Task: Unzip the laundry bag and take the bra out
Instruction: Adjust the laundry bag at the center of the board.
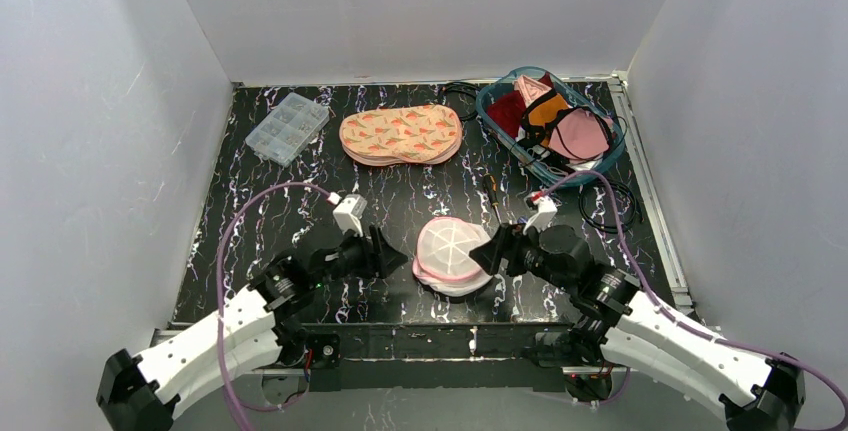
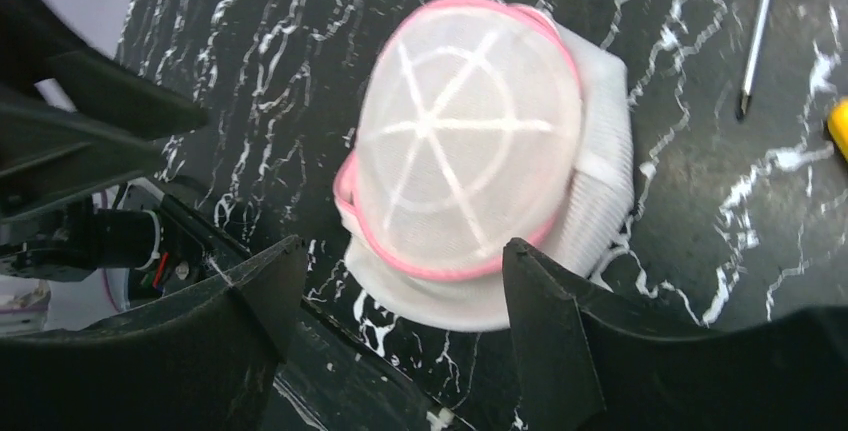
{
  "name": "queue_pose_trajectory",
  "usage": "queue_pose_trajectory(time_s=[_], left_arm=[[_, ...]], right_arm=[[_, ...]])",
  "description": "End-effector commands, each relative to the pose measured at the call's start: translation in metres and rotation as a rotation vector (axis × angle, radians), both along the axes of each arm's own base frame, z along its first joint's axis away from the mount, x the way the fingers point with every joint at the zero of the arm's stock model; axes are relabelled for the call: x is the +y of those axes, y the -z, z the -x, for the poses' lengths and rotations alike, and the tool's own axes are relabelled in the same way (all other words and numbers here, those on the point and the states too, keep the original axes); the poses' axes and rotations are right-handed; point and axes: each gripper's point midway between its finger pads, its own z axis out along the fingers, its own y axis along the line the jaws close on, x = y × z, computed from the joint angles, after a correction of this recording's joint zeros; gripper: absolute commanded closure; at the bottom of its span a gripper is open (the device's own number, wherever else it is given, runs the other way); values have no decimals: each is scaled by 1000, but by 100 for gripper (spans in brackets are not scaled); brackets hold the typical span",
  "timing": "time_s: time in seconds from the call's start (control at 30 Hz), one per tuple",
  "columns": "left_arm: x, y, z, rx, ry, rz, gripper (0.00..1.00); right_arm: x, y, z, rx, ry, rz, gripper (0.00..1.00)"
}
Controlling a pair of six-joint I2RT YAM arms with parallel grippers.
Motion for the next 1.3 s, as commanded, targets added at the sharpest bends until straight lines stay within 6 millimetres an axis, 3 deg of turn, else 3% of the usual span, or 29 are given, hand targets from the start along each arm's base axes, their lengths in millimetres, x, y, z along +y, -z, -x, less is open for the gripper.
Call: queue_pose_trajectory(time_s=[0.0,0.3,0.5,0.73,1.0,1.27], left_arm=[[20,4,8,19,-45,-48,45],[20,8,17,63,-51,-11,45],[22,9,19,65,-57,9,45],[23,11,22,73,-58,21,45],[29,4,25,58,-62,19,45],[36,0,24,46,-87,1,45]], right_arm=[[-20,40,5,132,132,5,21],[-10,50,-6,191,254,-259,19],[-6,70,-13,230,272,-255,24],[0,79,-22,221,266,-288,47],[11,86,-32,210,256,-282,52],[27,88,-67,180,306,-282,52]])
